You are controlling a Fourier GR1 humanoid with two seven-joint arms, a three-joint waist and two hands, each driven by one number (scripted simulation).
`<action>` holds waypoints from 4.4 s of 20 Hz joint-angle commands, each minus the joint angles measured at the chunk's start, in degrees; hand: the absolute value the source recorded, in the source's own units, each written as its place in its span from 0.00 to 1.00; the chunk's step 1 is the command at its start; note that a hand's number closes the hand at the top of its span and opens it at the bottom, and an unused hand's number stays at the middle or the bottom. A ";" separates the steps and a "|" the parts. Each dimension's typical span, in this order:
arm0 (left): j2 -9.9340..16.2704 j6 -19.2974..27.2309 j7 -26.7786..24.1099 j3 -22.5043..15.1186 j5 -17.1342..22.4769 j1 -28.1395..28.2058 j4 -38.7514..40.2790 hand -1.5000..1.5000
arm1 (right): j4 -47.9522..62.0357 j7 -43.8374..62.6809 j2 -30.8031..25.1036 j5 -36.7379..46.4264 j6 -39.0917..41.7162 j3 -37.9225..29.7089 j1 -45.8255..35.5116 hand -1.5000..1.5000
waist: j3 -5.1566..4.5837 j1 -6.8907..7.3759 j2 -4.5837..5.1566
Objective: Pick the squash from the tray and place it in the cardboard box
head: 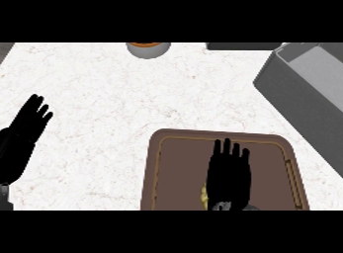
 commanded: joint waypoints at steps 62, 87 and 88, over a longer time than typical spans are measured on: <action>-5.40 -3.80 3.02 4.01 -4.32 2.31 -3.31 0.50 | 6.62 -41.13 -16.48 -6.15 -14.27 -30.58 -28.65 1.00 | 0.12 -0.83 -0.27; -7.08 -5.63 7.11 6.89 -7.82 1.10 -5.61 0.50 | 35.29 -53.84 -30.30 -1.15 -28.84 -47.15 -38.58 1.00 | 0.17 0.54 0.27; -6.24 -8.03 5.61 8.68 -6.54 -0.46 -2.81 0.50 | 34.59 -56.12 -32.46 -2.78 -27.33 -48.60 -38.41 1.00 | 0.16 0.22 0.24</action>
